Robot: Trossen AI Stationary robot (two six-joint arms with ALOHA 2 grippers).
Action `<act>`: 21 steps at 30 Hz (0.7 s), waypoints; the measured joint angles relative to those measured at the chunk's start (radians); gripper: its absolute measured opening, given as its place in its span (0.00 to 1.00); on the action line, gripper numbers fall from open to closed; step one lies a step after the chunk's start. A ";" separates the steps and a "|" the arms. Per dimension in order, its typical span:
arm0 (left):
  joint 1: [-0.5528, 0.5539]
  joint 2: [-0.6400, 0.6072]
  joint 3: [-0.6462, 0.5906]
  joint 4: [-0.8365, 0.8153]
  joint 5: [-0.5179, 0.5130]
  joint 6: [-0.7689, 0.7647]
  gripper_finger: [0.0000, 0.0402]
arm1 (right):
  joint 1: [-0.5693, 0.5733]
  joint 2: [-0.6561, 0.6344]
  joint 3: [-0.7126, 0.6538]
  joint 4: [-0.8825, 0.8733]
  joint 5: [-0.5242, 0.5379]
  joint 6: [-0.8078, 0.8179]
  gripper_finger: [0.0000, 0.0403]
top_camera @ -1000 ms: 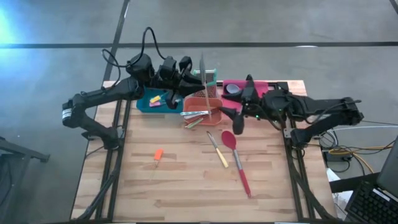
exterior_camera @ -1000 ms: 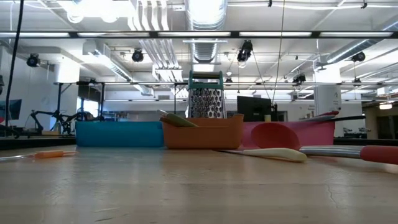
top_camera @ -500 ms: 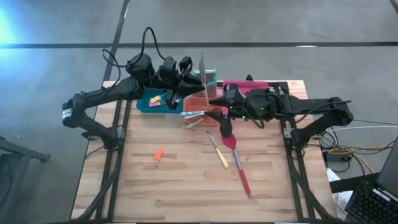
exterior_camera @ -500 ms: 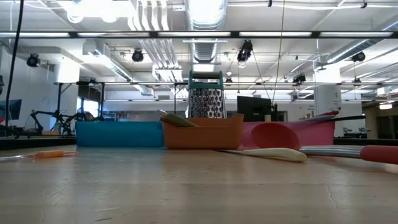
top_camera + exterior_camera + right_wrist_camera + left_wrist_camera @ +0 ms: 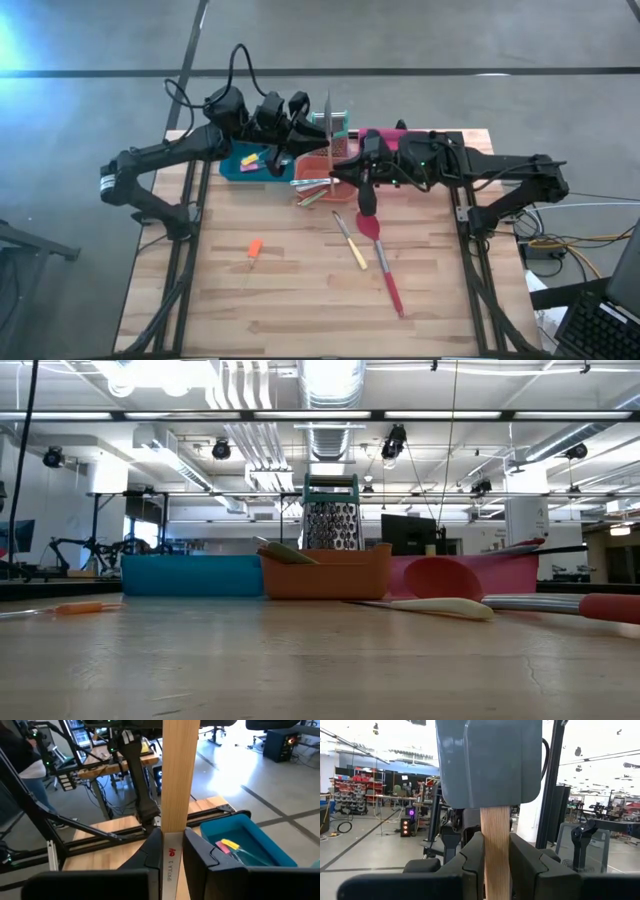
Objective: Pick & Place Kitchen Items
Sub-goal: Put the gray spatula into the blue bin
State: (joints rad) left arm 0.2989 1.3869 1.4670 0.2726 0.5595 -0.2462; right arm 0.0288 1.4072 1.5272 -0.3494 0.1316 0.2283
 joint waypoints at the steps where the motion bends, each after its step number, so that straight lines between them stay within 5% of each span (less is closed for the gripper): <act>1: 0.000 0.000 0.000 0.000 0.000 0.000 0.16 | 0.000 0.000 0.000 0.006 0.000 0.000 0.08; 4: 0.000 0.000 0.000 0.004 0.001 -0.004 0.16 | 0.000 0.002 0.000 0.013 0.001 0.022 0.09; 14: 0.000 0.000 0.000 0.006 0.002 0.000 0.16 | -0.003 0.004 0.000 0.021 -0.003 0.042 0.44; 21: 0.000 0.000 0.000 0.005 0.002 0.001 0.16 | -0.003 0.029 0.000 0.046 0.003 0.024 0.37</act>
State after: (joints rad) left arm 0.2989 1.3869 1.4670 0.2775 0.5613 -0.2455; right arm 0.0254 1.4363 1.5272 -0.3036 0.1346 0.2518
